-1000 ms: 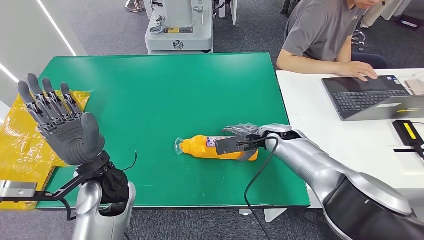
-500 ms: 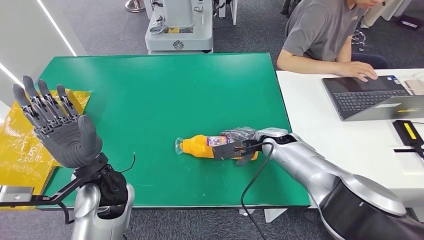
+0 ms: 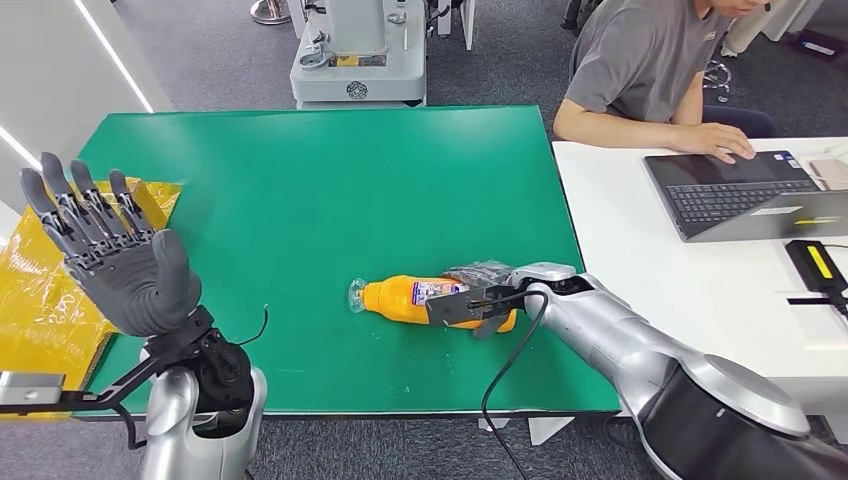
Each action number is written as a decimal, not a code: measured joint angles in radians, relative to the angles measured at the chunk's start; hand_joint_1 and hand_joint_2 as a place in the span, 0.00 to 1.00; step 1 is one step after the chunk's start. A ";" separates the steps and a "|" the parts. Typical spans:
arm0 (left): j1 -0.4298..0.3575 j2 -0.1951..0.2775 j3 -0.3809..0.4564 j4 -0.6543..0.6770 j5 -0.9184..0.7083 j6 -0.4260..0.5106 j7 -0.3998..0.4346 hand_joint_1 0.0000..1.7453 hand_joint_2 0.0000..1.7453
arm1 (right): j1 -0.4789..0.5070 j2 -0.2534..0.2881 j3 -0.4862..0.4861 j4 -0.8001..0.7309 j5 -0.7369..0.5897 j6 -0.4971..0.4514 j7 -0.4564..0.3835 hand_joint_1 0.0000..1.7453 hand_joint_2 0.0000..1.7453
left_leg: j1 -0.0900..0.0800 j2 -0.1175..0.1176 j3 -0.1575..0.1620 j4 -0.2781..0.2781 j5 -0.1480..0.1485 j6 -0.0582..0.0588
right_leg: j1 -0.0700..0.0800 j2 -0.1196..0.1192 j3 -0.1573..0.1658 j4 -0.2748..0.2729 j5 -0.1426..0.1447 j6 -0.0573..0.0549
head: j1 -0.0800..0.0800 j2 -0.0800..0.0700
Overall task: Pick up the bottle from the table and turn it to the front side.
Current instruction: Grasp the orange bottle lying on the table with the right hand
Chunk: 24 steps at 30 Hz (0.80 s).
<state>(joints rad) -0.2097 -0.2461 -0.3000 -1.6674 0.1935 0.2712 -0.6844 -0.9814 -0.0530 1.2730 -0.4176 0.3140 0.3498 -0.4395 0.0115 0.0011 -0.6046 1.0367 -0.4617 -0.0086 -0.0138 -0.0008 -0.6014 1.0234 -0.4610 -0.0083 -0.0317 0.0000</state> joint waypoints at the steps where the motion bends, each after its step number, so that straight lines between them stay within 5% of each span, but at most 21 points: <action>1: 0.001 0.000 0.001 -0.001 -0.001 0.000 0.000 0.00 1.00 | 0.000 0.000 0.000 0.000 0.000 0.000 0.000 0.18 1.00 | 0.000 0.000 0.000 0.000 0.000 0.000 | 0.000 0.000 0.000 0.000 0.000 0.000 | 0.000 0.000; 6: 0.006 0.000 0.004 -0.004 -0.003 0.000 0.000 0.00 1.00 | 0.000 0.000 0.000 0.000 0.002 -0.004 0.000 0.26 1.00 | 0.000 0.000 0.000 0.000 0.000 0.000 | 0.000 0.000 0.000 0.000 0.000 0.000 | 0.000 0.000; 11: 0.011 0.000 0.004 -0.006 -0.003 0.000 0.000 0.00 1.00 | 0.000 0.000 -0.001 0.000 0.002 -0.004 0.000 0.83 1.00 | 0.000 0.000 0.001 0.000 0.000 0.000 | 0.000 0.000 0.001 0.000 0.000 0.000 | 0.000 0.000; 13: 0.012 0.000 0.004 -0.006 -0.003 0.000 0.000 0.00 1.00 | 0.000 0.000 -0.002 0.000 0.002 -0.006 0.000 0.94 1.00 | 0.000 0.000 0.001 0.000 0.000 0.000 | 0.000 0.000 0.001 0.000 0.000 0.000 | 0.000 0.000; 24: 0.016 0.000 0.005 -0.010 -0.007 -0.001 0.000 0.00 1.00 | 0.001 0.000 -0.002 0.000 0.006 -0.020 -0.011 1.00 1.00 | 0.000 0.000 0.001 0.000 0.000 0.000 | 0.000 0.000 0.001 0.000 0.000 0.000 | 0.000 0.000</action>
<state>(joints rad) -0.1933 -0.2461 -0.2951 -1.6776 0.1865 0.2699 -0.6844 -0.9804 -0.0526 1.2705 -0.4173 0.3196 0.3303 -0.4507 0.0115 0.0010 -0.6040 1.0368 -0.4616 -0.0086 -0.0138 -0.0009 -0.6006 1.0234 -0.4610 -0.0083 -0.0318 0.0000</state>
